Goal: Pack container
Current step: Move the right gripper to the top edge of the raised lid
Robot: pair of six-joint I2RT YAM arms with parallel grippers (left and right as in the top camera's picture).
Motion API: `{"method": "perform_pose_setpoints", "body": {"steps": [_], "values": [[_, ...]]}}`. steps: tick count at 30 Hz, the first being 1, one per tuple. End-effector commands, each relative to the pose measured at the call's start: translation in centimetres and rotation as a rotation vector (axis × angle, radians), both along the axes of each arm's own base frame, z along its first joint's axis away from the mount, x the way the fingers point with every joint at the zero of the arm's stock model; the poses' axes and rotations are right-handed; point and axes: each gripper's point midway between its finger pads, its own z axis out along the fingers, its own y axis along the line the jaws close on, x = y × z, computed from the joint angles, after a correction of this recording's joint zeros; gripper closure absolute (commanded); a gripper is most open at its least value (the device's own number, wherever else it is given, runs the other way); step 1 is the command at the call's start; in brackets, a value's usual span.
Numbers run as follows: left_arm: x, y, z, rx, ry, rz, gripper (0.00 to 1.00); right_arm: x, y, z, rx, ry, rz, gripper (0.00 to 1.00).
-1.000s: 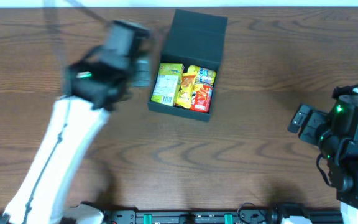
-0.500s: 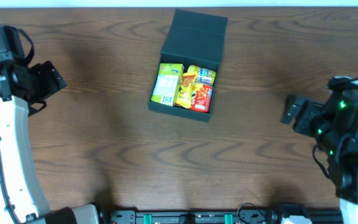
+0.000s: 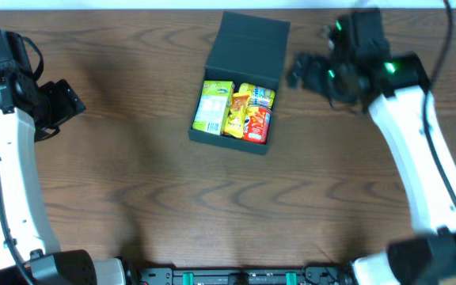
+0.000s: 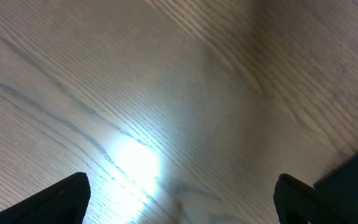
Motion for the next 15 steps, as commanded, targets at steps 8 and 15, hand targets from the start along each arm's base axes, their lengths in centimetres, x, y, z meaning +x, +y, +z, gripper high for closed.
{"method": "perform_pose_setpoints", "body": {"steps": [8,15], "values": [[-0.1,0.0,-0.1,-0.006,0.005,0.003,0.05,3.9,3.4,-9.4,0.153,0.250,-0.092,0.17],[-0.1,0.0,-0.1,-0.006,0.005,0.003,0.05,4.0,3.3,-14.5,0.041,0.332,-0.166,0.11]]}}
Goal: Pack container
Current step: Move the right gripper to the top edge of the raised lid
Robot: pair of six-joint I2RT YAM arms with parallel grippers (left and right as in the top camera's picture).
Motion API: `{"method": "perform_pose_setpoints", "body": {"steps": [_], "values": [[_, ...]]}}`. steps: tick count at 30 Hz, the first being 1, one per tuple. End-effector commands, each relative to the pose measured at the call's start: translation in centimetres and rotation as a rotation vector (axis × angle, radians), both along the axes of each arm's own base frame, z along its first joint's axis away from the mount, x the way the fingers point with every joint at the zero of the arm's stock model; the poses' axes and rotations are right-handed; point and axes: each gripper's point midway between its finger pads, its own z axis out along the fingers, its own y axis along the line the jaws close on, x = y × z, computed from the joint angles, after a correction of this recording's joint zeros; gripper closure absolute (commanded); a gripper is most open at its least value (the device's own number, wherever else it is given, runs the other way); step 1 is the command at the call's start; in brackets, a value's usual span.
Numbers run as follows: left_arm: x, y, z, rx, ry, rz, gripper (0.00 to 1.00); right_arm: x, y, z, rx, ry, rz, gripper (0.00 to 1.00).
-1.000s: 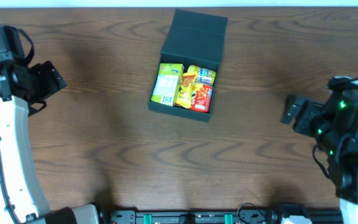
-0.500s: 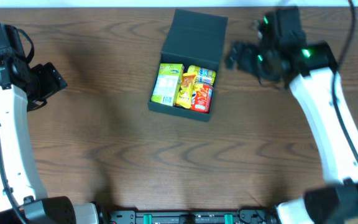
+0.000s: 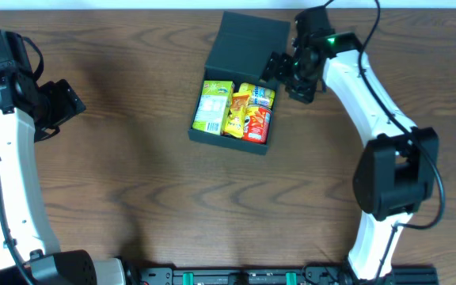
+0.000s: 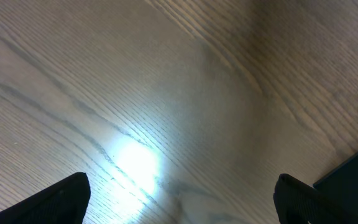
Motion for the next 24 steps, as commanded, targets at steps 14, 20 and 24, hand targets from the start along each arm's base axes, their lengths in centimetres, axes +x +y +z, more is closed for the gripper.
{"method": "perform_pose_setpoints", "body": {"steps": [14,20,24], "values": [[-0.1,0.0,-0.1,-0.005,0.004,0.003,0.05,-0.4,-2.8,-3.7,-0.349,0.013,-0.061,0.28],[-0.1,0.0,-0.1,-0.005,0.005,0.003,0.05,-0.2,-3.2,-3.8,-0.382,-0.006,-0.023,0.52],[-0.1,0.0,-0.1,-0.005,0.005,0.003,0.05,-0.7,-3.4,-5.0,-0.389,0.006,-0.009,0.94]]}}
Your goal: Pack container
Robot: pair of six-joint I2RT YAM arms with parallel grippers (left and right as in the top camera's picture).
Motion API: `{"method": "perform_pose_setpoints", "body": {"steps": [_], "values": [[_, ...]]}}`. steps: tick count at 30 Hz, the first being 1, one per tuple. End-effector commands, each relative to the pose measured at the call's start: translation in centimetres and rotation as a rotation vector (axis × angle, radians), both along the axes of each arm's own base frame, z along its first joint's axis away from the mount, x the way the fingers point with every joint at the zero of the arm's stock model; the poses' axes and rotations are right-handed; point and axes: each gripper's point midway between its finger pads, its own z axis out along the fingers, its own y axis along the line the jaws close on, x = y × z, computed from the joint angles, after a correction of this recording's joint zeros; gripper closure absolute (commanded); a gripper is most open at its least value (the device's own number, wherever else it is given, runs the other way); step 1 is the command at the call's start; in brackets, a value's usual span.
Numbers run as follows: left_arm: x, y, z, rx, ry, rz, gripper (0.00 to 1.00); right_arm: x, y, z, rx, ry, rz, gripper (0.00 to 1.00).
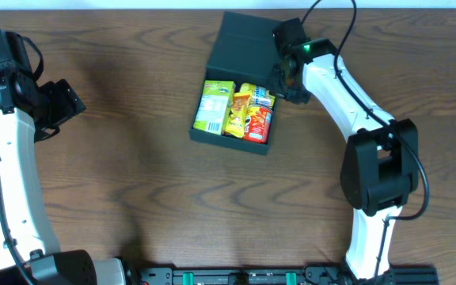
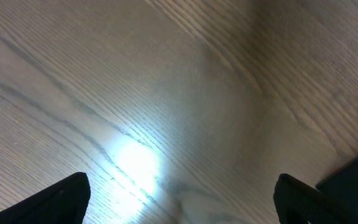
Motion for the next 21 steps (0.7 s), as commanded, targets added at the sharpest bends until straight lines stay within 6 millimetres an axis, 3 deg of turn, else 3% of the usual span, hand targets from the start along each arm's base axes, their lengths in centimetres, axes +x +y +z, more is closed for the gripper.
{"method": "perform_pose_setpoints", "body": {"steps": [1,8,17,21], "values": [[-0.1,0.0,-0.1,-0.005,0.005,0.003,0.05,-1.2,-1.2,-2.1,-0.071,0.042,0.011,0.97],[-0.1,0.0,-0.1,-0.006,0.005,0.003,0.05,-3.8,-1.9,-4.9,-0.104,0.123,0.092,0.99],[-0.1,0.0,-0.1,-0.006,0.005,0.003,0.05,-6.4,-1.8,-4.1,-0.148,0.208,0.285,0.98],[-0.1,0.0,-0.1,-0.006,0.005,0.003,0.05,-7.6,0.8,-4.1,-0.073,0.222,0.403,0.99]]}}
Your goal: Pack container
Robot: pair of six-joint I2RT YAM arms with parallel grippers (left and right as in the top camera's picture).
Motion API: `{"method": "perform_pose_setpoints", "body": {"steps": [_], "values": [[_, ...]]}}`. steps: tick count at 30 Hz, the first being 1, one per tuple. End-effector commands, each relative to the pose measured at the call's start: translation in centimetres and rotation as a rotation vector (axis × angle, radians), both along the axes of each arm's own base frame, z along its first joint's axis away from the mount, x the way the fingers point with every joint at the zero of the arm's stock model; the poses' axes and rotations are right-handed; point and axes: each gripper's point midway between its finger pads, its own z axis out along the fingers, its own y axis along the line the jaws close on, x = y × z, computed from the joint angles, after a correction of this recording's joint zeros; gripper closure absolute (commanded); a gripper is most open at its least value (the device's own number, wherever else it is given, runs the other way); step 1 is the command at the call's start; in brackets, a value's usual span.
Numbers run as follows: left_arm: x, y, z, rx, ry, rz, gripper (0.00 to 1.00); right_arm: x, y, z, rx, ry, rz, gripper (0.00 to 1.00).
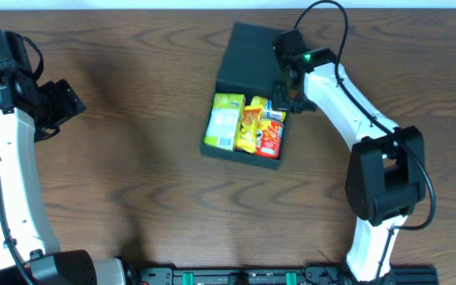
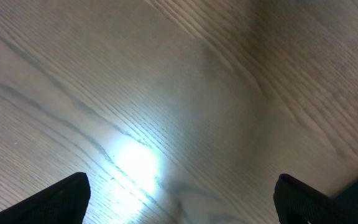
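Observation:
The dark box (image 1: 279, 158) lies open at mid-table in the overhead view, its lid (image 1: 248, 57) folded back toward the far edge. In its base lie a green packet (image 1: 224, 120), a yellow packet (image 1: 249, 127) and a red packet (image 1: 271, 136) side by side. My right gripper (image 1: 285, 89) is at the box's right side, where lid meets base; its jaws are hidden under the wrist. My left gripper (image 1: 68, 101) hangs at the far left, well away from the box. In the left wrist view that left gripper (image 2: 182, 182) is open over bare wood.
The brown wooden table (image 1: 133, 174) carries only the box. A blurred dark corner of the box shows at the right edge of the left wrist view. The right arm's cable (image 1: 323, 12) loops above the far edge.
The box has shifted to the right and toward the near edge and turned slightly, with my right gripper still at its right side. The left arm has not moved.
My right gripper was off to the right of the open box. It then stood closer, by the lid's right corner, and then against the box's right side. Now the box sits shifted right and nearer, slightly turned. The left gripper stayed open at far left.

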Motion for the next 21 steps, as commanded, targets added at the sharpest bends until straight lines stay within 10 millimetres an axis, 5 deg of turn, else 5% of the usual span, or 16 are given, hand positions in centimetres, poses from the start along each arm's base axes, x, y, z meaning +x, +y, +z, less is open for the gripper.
{"method": "perform_pose_setpoints", "body": {"steps": [1,5,9,21], "values": [[-0.1,0.0,-0.1,-0.005,0.005,0.003,0.05,-3.9,2.8,-3.4,0.065,0.156,0.166,0.98],[-0.1,0.0,-0.1,-0.005,0.005,0.003,0.05,-5.5,4.6,-3.4,0.165,0.131,0.205,0.98],[-0.1,0.0,-0.1,-0.005,0.005,0.003,0.05,-8.2,4.4,-3.5,0.184,0.109,0.221,0.98],[-0.1,0.0,-0.1,-0.005,0.005,0.003,0.05,-16.3,5.5,-3.8,0.057,0.065,0.223,0.98]]}}
